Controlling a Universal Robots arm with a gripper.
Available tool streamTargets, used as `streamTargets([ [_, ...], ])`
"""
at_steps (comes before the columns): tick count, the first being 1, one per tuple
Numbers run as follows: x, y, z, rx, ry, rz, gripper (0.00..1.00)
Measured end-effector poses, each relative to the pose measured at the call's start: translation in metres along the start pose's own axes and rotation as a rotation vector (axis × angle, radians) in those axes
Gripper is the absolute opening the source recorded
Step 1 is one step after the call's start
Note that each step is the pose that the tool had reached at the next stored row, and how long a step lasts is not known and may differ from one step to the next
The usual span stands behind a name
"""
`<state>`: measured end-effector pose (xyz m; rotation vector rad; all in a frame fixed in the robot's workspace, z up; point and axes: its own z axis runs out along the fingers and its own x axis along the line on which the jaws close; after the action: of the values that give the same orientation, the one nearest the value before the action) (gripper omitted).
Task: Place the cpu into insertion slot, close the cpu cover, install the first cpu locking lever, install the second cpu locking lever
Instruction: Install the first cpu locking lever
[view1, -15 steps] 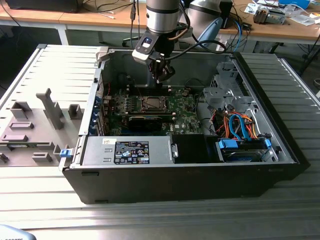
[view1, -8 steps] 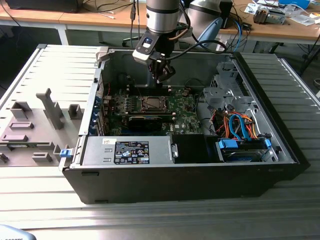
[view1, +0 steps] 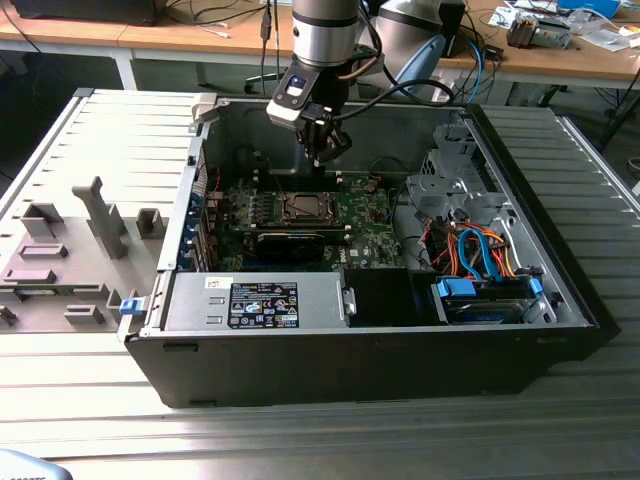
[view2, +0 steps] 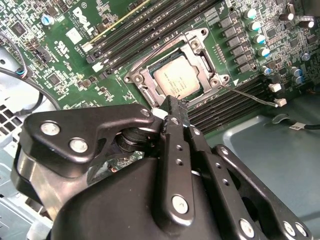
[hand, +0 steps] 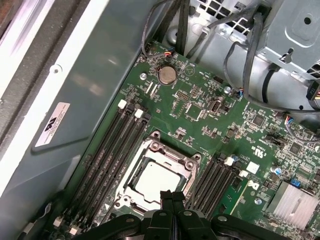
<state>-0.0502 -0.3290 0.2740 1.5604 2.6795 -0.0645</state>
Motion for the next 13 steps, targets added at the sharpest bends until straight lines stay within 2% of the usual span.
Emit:
streamTargets([
  [13,0.0000,0.0000,0.0000,-0.0019,-0.0005,-0.034,0.11],
])
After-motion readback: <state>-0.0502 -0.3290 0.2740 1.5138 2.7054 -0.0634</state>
